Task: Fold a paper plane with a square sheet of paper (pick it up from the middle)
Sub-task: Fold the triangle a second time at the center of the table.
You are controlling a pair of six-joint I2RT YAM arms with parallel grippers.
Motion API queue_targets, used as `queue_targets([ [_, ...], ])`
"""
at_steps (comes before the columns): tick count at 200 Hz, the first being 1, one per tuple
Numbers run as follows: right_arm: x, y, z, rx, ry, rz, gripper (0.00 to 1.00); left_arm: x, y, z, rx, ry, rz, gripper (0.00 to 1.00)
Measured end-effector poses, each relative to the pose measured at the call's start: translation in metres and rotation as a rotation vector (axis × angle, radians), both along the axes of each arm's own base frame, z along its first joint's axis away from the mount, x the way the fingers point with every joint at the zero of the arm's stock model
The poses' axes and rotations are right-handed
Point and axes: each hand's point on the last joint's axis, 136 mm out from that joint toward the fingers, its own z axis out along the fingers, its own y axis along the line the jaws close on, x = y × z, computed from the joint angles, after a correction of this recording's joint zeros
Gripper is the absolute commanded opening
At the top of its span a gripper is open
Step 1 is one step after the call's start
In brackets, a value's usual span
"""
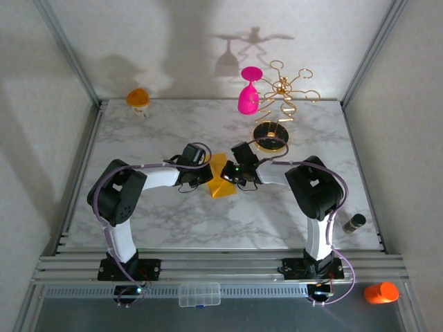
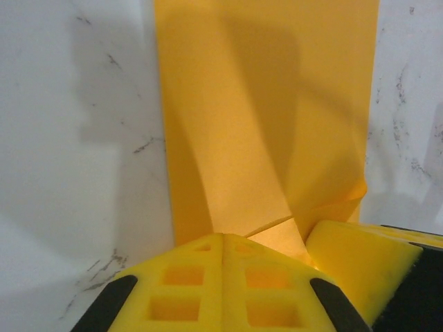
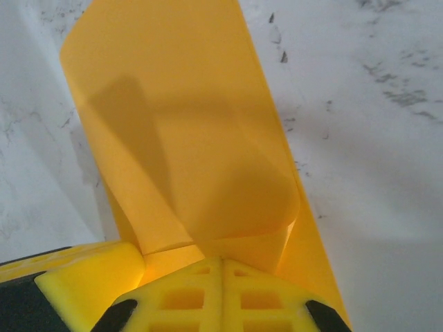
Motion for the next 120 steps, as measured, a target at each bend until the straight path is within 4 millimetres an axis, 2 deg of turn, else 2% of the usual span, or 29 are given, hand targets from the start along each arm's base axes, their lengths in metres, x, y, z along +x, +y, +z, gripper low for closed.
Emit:
queue_targets([
  [16, 0.0, 0.0, 0.0, 0.012, 0.002, -0.015, 0.01, -0.001, -0.001, 0.005, -0.004, -0.006, -0.002, 0.09],
  [36, 0.0, -0.001, -0.001, 0.023, 0.004, -0.035, 0.01, -0.005, -0.006, 0.025, -0.034, -0.036, 0.0, 0.17],
  [54, 0.0, -0.001, -0.001, 0.029, 0.006, -0.047, 0.01, -0.017, -0.014, 0.044, -0.074, -0.067, -0.005, 0.17],
  [68, 0.0, -0.002, -0.001, 0.036, 0.007, -0.053, 0.01, -0.029, -0.02, 0.052, -0.103, -0.073, -0.009, 0.18],
  [101, 0.0, -0.002, -0.001, 0.045, 0.012, -0.067, 0.01, -0.056, -0.024, 0.038, -0.122, -0.01, -0.005, 0.17],
  [120, 0.0, -0.002, -0.001, 0.05, 0.015, -0.073, 0.01, -0.064, -0.023, 0.027, -0.119, 0.027, 0.001, 0.17],
])
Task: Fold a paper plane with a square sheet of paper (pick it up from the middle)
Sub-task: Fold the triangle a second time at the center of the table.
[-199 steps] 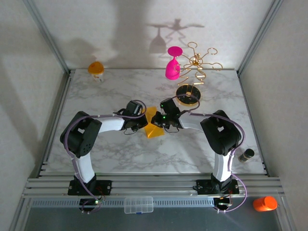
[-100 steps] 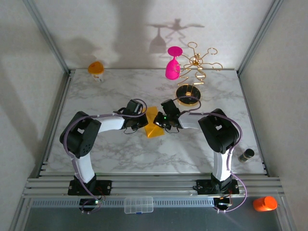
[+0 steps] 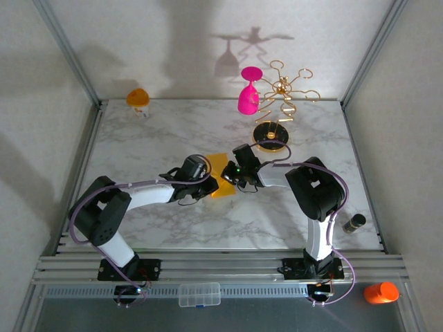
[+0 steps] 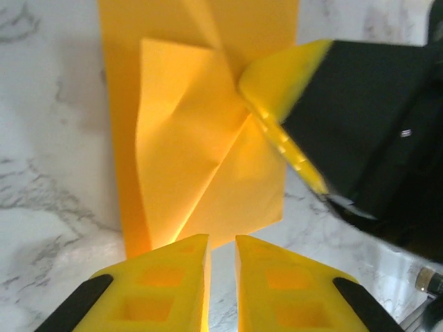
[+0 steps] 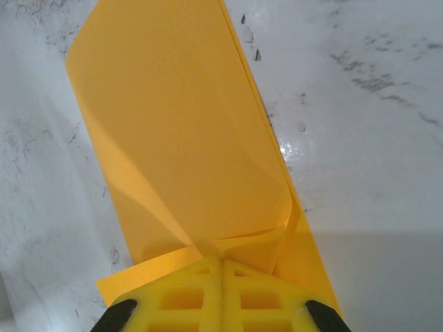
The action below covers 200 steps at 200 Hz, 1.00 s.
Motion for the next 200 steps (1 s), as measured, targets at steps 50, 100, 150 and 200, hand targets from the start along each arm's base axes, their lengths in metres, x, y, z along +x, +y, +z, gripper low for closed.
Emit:
queue_targets([
  [50, 0.0, 0.0, 0.0, 0.004, 0.006, -0.008, 0.01, -0.001, -0.004, -0.012, -0.005, 0.029, 0.005, 0.17],
  [100, 0.0, 0.0, 0.0, 0.006, 0.007, -0.007, 0.01, -0.001, -0.001, -0.023, 0.023, 0.043, 0.015, 0.16],
  [150, 0.0, 0.0, 0.0, 0.006, 0.007, -0.007, 0.01, 0.002, 0.003, -0.027, 0.054, 0.035, 0.023, 0.15],
  [200, 0.0, 0.0, 0.0, 0.006, 0.007, -0.007, 0.01, 0.003, 0.004, -0.028, 0.066, 0.036, 0.022, 0.13],
])
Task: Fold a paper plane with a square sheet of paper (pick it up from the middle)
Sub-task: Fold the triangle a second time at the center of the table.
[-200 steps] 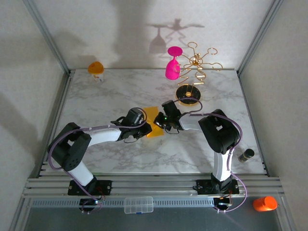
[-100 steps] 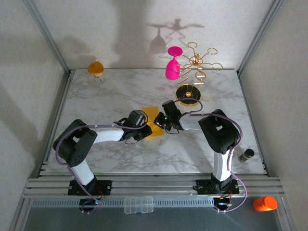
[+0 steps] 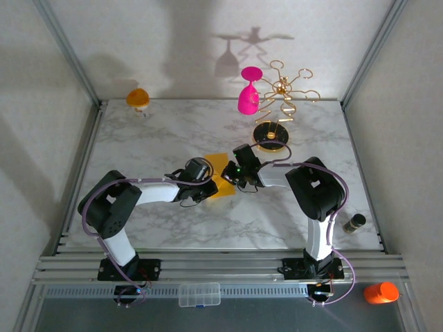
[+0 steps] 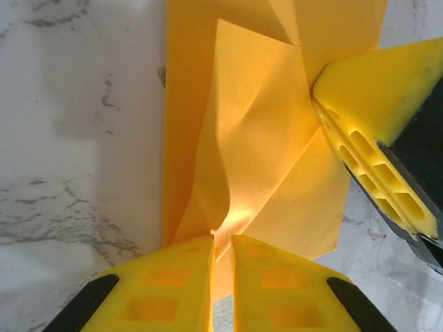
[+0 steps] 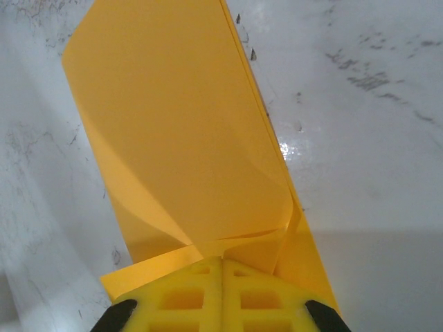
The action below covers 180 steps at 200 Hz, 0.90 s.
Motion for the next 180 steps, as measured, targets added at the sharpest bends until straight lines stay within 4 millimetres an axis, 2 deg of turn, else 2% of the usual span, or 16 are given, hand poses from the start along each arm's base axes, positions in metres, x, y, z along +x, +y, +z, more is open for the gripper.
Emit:
queue_targets([
  [87, 0.001, -0.003, 0.004, -0.025, -0.041, 0.055, 0.01, 0.002, 0.002, -0.004, 0.032, 0.007, 0.001, 0.01],
  [133, 0.001, 0.005, 0.03, 0.03, -0.116, 0.142, 0.0, 0.002, 0.003, -0.004, 0.043, 0.003, -0.011, 0.0],
  [149, -0.006, 0.013, 0.033, 0.047, -0.121, 0.174, 0.0, 0.002, 0.003, -0.004, 0.045, 0.004, -0.013, 0.0],
  [180, -0.023, 0.022, 0.026, 0.045, -0.1, 0.215, 0.0, 0.003, 0.002, -0.004, 0.047, 0.006, -0.013, 0.0],
])
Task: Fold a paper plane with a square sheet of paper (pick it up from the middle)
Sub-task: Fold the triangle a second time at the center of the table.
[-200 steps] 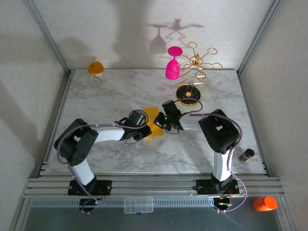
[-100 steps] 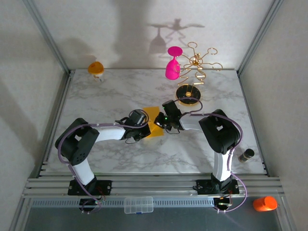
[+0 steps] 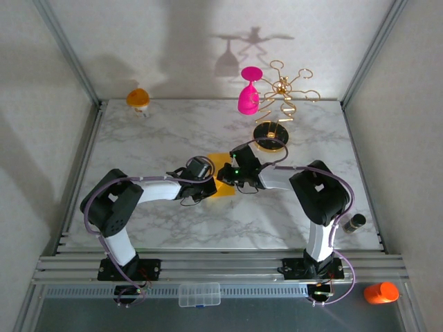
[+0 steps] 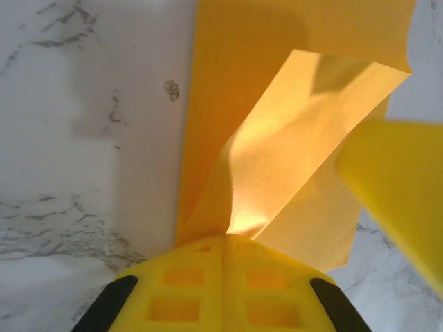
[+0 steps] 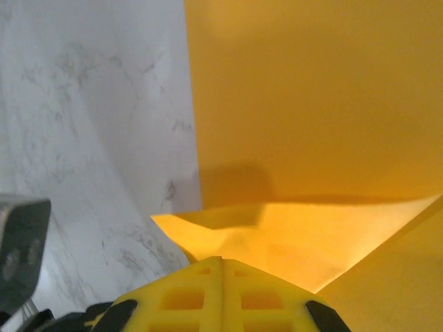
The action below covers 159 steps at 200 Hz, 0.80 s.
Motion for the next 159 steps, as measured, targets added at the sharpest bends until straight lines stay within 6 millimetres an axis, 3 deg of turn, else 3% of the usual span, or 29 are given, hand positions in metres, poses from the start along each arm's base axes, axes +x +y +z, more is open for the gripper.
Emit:
queue_targets([
  [68, -0.005, -0.004, -0.014, -0.024, 0.021, 0.009, 0.0, 0.0, 0.0, 0.0, 0.002, -0.001, -0.003, 0.0],
  [159, 0.028, -0.043, -0.024, -0.065, 0.019, -0.105, 0.0, 0.0, 0.0, -0.001, 0.004, -0.002, -0.006, 0.0],
])
